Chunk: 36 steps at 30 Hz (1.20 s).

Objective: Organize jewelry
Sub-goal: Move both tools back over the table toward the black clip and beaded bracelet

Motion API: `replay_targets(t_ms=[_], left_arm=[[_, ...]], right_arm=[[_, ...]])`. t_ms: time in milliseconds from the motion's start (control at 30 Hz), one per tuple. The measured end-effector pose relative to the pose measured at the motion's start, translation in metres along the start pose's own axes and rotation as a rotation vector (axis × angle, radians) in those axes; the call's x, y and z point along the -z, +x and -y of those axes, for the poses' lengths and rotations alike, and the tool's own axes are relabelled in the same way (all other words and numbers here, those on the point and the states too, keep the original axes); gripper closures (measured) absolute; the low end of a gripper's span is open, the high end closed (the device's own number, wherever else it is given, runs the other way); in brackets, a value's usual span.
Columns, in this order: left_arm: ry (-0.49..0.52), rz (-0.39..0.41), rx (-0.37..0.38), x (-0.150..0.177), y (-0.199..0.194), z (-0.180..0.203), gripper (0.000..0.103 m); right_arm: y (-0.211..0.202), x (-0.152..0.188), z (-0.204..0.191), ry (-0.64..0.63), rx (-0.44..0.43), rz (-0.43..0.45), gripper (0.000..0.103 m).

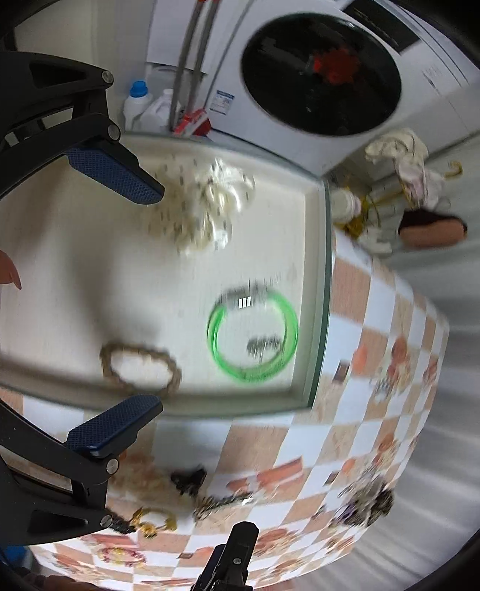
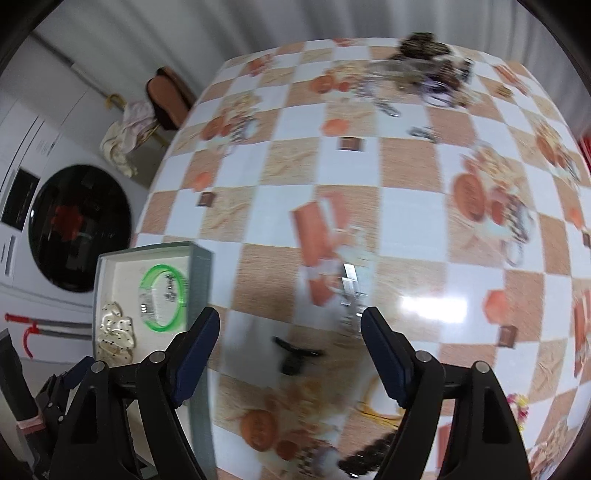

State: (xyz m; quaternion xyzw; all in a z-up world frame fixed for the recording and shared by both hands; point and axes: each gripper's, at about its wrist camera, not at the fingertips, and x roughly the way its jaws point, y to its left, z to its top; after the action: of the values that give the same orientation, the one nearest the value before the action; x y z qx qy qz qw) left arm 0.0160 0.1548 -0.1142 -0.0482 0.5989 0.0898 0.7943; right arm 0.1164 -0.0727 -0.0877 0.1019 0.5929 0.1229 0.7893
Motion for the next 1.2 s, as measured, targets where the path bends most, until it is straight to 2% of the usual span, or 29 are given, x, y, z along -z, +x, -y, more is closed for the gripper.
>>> replay_targets(t_ms=[167,333,667,800,900,967,1200], left_arm=[[0.069,0.008,0.021,-0.006,-0.003,0.028,0.000],[0.141,0.016,0.008,-0.011,-0.003,0.053,0.000],[0.263,0.003,0.103,-0.016,-0.003,0.108,0.000],[0.296,-0.008,0.131,-0.016,0.002,0.129,0.000],[0.319,-0.026,0.134,-0.015,0.009,0.141,0.006],[0.326,-0.037,0.134,-0.014,0.013,0.145,0.006],[0.338,-0.060,0.140,-0.015,0.025,0.160,0.006]], right_arm=[[-0.017,0.013,0.046,0.104,0.027,0.022,0.020],[-0.027,0.032,0.087,0.181,0.056,0.017,0.018],[-0.048,0.076,0.158,0.303,0.168,-0.030,0.018],[-0.055,0.093,0.177,0.333,0.204,-0.040,0.018],[-0.058,0.106,0.188,0.349,0.224,-0.051,0.018],[-0.060,0.113,0.194,0.354,0.238,-0.055,0.018],[-0.055,0.120,0.203,0.361,0.248,-0.072,0.018]])
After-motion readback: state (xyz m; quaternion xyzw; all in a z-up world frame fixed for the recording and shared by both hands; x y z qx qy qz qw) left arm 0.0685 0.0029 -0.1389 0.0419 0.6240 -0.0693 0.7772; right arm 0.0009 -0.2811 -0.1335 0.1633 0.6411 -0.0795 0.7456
